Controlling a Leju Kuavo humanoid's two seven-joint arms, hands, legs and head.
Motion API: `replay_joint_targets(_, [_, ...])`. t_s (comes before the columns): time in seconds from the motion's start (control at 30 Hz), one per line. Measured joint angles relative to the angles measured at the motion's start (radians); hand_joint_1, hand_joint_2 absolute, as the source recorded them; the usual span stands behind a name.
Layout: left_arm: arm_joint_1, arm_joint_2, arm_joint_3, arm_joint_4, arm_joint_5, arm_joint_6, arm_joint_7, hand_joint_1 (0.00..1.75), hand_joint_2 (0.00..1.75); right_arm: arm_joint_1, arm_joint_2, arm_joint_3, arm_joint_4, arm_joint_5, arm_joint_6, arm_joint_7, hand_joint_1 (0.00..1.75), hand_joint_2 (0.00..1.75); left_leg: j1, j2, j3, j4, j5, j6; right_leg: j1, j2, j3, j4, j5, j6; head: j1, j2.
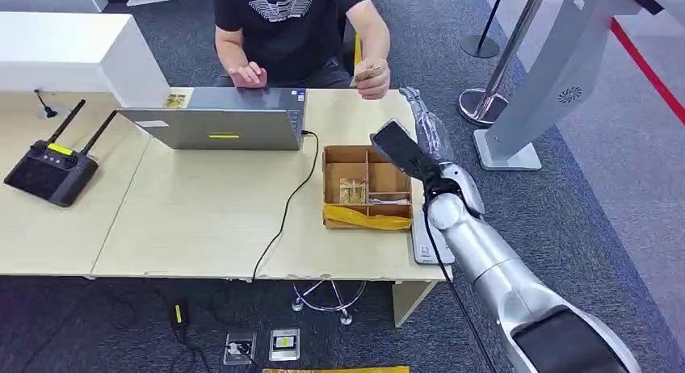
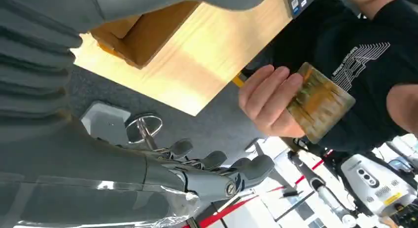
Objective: Pass the card to the sensor for recognition and then transmit it.
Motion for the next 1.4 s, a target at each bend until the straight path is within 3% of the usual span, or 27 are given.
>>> replay_joint_targets(0.53, [0.006, 0.0, 0.0, 0.003, 0.016, -0.006, 0.016, 0.0, 0.0, 0.07, -0.106, 0.012, -0.193, 0.108, 0.002, 0.08, 0.0, 0.0, 0.0, 0.001, 0.001, 0.0, 0.0, 0.0, 0.0, 0.001, 0.0, 0.0, 0.0, 0.0, 0.0, 0.0])
replay_joint_targets(0.77, [0.01, -0.003, 0.0, 0.003, 0.036, -0.005, 0.039, 0.0, 0.0, 0.148, -0.21, 0.01, -0.399, 0.208, 0.107, 0.253, 0.0, 0.0, 0.0, 0.0, 0.0, 0.0, 0.0, 0.0, 0.0, 0.0, 0.0, 0.0, 0.0, 0.0, 0.0, 0.0])
replay_joint_targets(0.9, [0.01, -0.008, 0.001, 0.002, 0.056, 0.007, 0.042, 0.0, 0.0, 0.186, -0.28, 0.002, -0.564, 0.261, 0.22, 0.338, 0.0, 0.0, -0.001, 0.002, 0.001, 0.001, -0.001, 0.0, -0.001, 0.001, 0.0, 0.0, 0.0, 0.0, 0.0, 0.0])
replay_joint_targets(1.13, [0.013, -0.013, 0.033, 0.002, 0.142, 0.013, 0.081, 0.0, 0.0, 0.265, -0.376, 0.013, -0.862, 0.473, 0.386, 0.584, 0.0, 0.0, 0.0, 0.001, 0.0, 0.0, -0.001, 0.0, -0.001, 0.001, 0.0, -0.001, 0.0, 0.0, 0.0, 0.0])
replay_joint_targets(1.27, [0.012, -0.017, 0.046, 0.002, 0.138, 0.014, 0.098, 0.0, 0.0, 0.299, -0.387, 0.013, -0.961, 0.494, 0.414, 0.622, 0.0, 0.0, 0.0, 0.002, 0.001, 0.0, -0.001, 0.0, 0.0, 0.001, 0.0, 0.0, 0.0, 0.0, 0.0, 0.0])
replay_joint_targets(1.3, [0.012, -0.017, 0.05, 0.002, 0.138, 0.014, 0.098, 0.0, 0.0, 0.306, -0.387, 0.013, -0.979, 0.503, 0.432, 0.626, 0.0, 1.75, 0.0, 0.002, 0.001, 0.0, -0.001, 0.0, 0.0, 0.001, 0.0, 0.0, 0.0, 0.0, 0.0, 0.0])
replay_joint_targets(1.4, [0.012, -0.018, 0.052, 0.002, 0.137, 0.014, 0.099, 0.0, 0.0, 0.33, -0.381, 0.018, -1.009, 0.522, 0.473, 0.632, 0.0, 1.75, 0.0, 0.002, 0.001, 0.0, 0.0, 0.0, 0.0, 0.001, 0.0, 0.0, 0.0, 0.0, 0.0, 0.0])
